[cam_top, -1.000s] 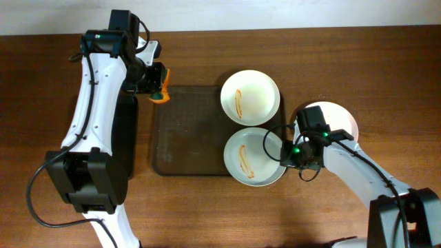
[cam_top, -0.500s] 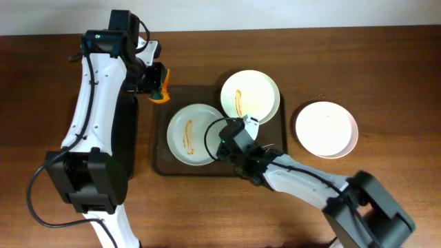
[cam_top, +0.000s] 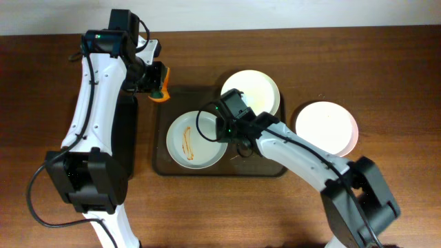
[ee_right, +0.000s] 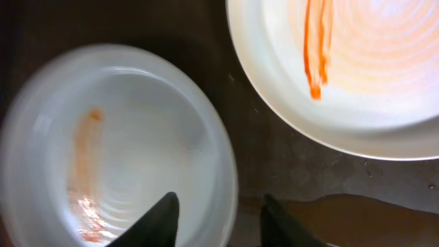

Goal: Clean dirty plates on tray and stack at the side
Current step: 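Grasp the bottom plate's rim with the right gripper and pull it left, then scrub the held plate with the sponge in the left gripper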

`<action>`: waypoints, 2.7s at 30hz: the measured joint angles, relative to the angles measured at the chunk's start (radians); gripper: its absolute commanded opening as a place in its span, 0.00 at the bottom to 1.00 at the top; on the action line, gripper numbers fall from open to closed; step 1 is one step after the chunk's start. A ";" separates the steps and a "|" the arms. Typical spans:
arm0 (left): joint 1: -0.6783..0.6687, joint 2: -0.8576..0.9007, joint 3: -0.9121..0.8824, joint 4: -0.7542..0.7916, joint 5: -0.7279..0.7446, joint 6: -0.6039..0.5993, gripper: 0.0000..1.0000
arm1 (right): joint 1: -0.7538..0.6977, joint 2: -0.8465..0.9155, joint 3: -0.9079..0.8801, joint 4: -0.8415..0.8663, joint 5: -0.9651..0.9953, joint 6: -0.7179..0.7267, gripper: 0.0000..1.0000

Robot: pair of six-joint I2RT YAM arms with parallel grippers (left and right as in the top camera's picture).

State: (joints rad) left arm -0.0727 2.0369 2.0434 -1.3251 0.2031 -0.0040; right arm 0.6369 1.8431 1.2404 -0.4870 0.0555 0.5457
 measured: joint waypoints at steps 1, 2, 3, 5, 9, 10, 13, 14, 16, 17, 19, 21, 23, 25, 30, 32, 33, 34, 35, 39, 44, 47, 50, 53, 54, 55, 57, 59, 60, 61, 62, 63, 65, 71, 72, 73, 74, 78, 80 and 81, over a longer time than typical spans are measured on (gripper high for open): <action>0.000 0.000 0.000 0.002 0.000 0.000 0.00 | -0.001 0.033 0.000 0.000 -0.018 -0.019 0.32; 0.000 0.000 0.000 0.002 0.000 0.000 0.00 | -0.001 0.074 0.000 0.001 -0.042 -0.033 0.27; 0.000 0.000 0.000 0.002 0.000 0.000 0.00 | -0.001 0.083 0.000 0.005 -0.050 -0.030 0.25; 0.000 0.000 0.000 0.002 0.000 0.000 0.00 | -0.001 0.087 0.000 0.030 -0.058 -0.022 0.24; 0.000 0.000 0.000 0.002 0.000 0.000 0.00 | -0.001 0.113 0.000 0.061 -0.064 0.023 0.13; 0.000 0.001 -0.003 0.006 0.000 0.000 0.00 | -0.001 0.117 0.000 0.060 -0.066 0.051 0.13; 0.000 0.003 -0.039 0.028 0.000 0.000 0.00 | 0.000 0.129 0.000 0.061 -0.075 0.118 0.13; 0.000 0.003 -0.047 0.032 0.000 0.000 0.00 | 0.000 0.137 0.000 0.061 -0.078 0.130 0.14; 0.000 0.004 -0.069 0.035 0.000 0.000 0.00 | 0.000 0.141 0.000 0.063 -0.085 0.146 0.15; 0.000 0.005 -0.073 0.037 0.000 0.000 0.00 | 0.000 0.141 0.000 0.064 -0.088 0.157 0.14; 0.000 0.006 -0.075 0.043 0.000 0.000 0.00 | 0.000 0.141 0.000 0.064 -0.091 0.164 0.06; 0.000 0.006 -0.075 0.043 0.000 0.000 0.00 | 0.000 0.142 0.000 0.065 -0.095 0.178 0.04; 0.000 0.006 -0.075 0.044 0.000 0.000 0.00 | 0.000 0.142 0.000 0.069 -0.102 0.204 0.04; 0.000 0.006 -0.075 0.043 0.000 0.000 0.00 | 0.000 0.142 0.000 0.061 -0.108 0.238 0.04; -0.015 0.006 -0.141 0.032 0.000 0.000 0.00 | 0.000 0.142 0.003 0.049 -0.120 0.271 0.04; -0.046 0.011 -0.278 0.085 0.002 0.000 0.00 | 0.000 0.142 0.003 0.048 -0.124 0.272 0.04; -0.072 0.018 -0.391 0.142 0.021 0.000 0.00 | 0.000 0.142 0.003 0.048 -0.127 0.274 0.04; -0.087 0.016 -0.464 0.209 0.034 0.000 0.00 | 0.000 0.142 0.004 0.047 -0.130 0.274 0.04; -0.095 0.009 -0.528 0.277 0.041 0.000 0.00 | 0.000 0.142 0.004 0.047 -0.131 0.275 0.04; -0.102 0.009 -0.646 0.340 0.057 0.000 0.00 | 0.000 0.142 0.004 0.044 -0.134 0.277 0.04; -0.098 -0.015 -0.698 0.373 0.090 0.006 0.00 | 0.000 0.142 0.004 0.045 -0.134 0.277 0.04; -0.097 -0.013 -0.730 0.312 0.242 0.096 0.00 | 0.000 0.142 0.004 0.045 -0.134 0.277 0.04; -0.098 -0.004 -0.742 0.349 0.317 0.135 0.00 | 0.000 0.142 0.004 0.045 -0.132 0.277 0.04; -0.082 -0.002 -0.747 0.462 0.333 0.090 0.00 | -0.001 0.142 0.005 0.049 -0.125 0.284 0.04; -0.075 -0.002 -0.749 0.494 0.325 0.064 0.00 | -0.001 0.142 0.004 0.050 -0.125 0.288 0.04; -0.069 -0.002 -0.749 0.554 0.303 0.024 0.00 | -0.001 0.142 0.005 0.054 -0.123 0.293 0.04; -0.067 -0.007 -0.747 0.634 0.250 -0.018 0.00 | -0.002 0.143 0.005 0.055 -0.124 0.297 0.04; -0.068 -0.013 -0.743 0.700 0.173 -0.043 0.00 | -0.002 0.143 0.005 0.054 -0.124 0.298 0.04; -0.068 -0.016 -0.740 0.705 0.142 -0.047 0.00 | -0.002 0.143 0.005 0.054 -0.124 0.299 0.04; -0.070 -0.018 -0.736 0.699 0.113 -0.051 0.00 | -0.002 0.143 0.005 0.054 -0.124 0.300 0.04; -0.071 -0.019 -0.731 0.684 0.085 -0.058 0.00 | -0.002 0.143 0.005 0.054 -0.124 0.300 0.04; -0.072 -0.020 -0.724 0.657 0.048 -0.075 0.00 | -0.002 0.143 0.005 0.055 -0.125 0.301 0.04; -0.073 -0.030 -0.716 0.586 -0.040 -0.119 0.00 | 0.000 0.146 0.005 0.064 -0.137 0.299 0.04; -0.064 -0.034 -0.712 0.488 -0.019 -0.102 0.00 | 0.010 0.146 0.006 0.055 -0.151 0.289 0.04; -0.055 -0.034 -0.712 0.473 0.027 -0.061 0.00 | 0.010 0.146 0.005 0.051 -0.151 0.288 0.04; -0.044 -0.030 -0.714 0.456 0.087 -0.011 0.00 | 0.010 0.146 0.005 0.048 -0.150 0.287 0.04; -0.039 -0.026 -0.719 0.444 0.145 0.034 0.00 | 0.008 0.146 0.006 0.048 -0.151 0.287 0.04; -0.040 -0.011 -0.735 0.465 0.287 0.117 0.00 | 0.008 0.146 0.006 0.048 -0.151 0.285 0.04; -0.043 -0.009 -0.740 0.527 0.315 0.121 0.00 | 0.008 0.146 0.006 0.048 -0.151 0.285 0.04; -0.045 -0.007 -0.741 0.556 0.321 0.120 0.00 | 0.008 0.146 0.006 0.048 -0.151 0.285 0.04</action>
State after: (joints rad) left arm -0.1177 2.0300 1.3022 -0.7692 0.5240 0.1158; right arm 0.6445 1.9892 1.2461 -0.4393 -0.0956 0.8303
